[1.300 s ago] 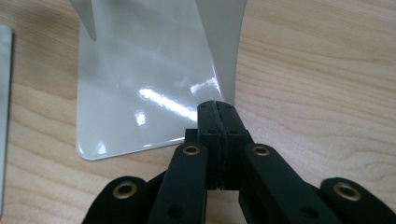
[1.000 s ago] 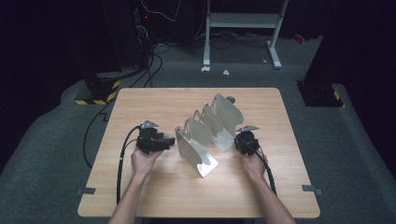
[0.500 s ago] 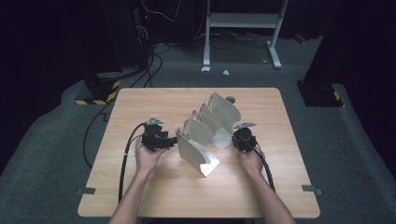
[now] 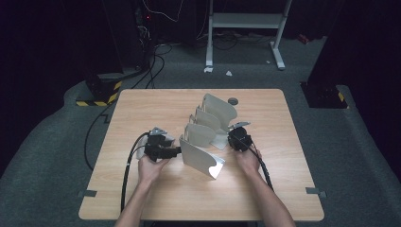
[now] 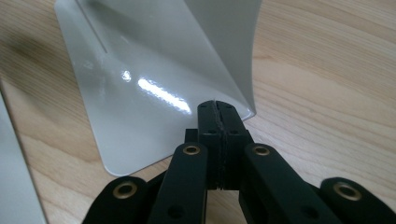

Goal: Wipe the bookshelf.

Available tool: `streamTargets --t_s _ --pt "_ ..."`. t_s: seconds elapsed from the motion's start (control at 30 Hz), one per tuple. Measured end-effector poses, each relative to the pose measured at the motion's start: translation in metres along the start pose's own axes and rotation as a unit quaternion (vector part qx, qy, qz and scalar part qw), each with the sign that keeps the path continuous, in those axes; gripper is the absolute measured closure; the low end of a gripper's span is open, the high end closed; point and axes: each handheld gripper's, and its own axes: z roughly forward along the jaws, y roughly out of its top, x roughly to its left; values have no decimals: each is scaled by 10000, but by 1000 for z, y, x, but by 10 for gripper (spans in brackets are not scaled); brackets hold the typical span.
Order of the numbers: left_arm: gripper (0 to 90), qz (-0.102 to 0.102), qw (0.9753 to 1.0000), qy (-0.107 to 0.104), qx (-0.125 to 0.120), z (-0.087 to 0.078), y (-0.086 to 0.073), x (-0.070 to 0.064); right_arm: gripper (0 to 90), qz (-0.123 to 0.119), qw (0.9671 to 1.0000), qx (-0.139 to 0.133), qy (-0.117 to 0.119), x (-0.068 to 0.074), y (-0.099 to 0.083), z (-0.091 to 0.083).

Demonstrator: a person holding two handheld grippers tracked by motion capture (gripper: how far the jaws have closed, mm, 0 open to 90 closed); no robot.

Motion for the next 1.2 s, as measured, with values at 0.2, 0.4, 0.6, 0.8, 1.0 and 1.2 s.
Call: streamTargets --t_s 0.2,0.4,0.6,0.8,1.0,1.2 --pt "365 12 10000 -23 4 0 -3 -2 899 10 9999 -35 154 4 3 3" --pt "358 23 10000 48 80 3 -4 -5 846 -246 9995 -65 212 13 -9 -15" --pt "366 16 9999 90 70 3 -5 -9 830 -258 9982 -151 520 21 -42 -51" --pt "366 85 9999 72 89 4 -5 -13 808 -203 9975 -50 671 25 -67 -57" --pt "366 98 9999 42 77 5 -8 -19 842 -243 9974 -100 669 29 -65 -55" --pt "368 130 9999 41 72 6 -9 -23 900 -281 9979 -110 576 30 -59 -49"
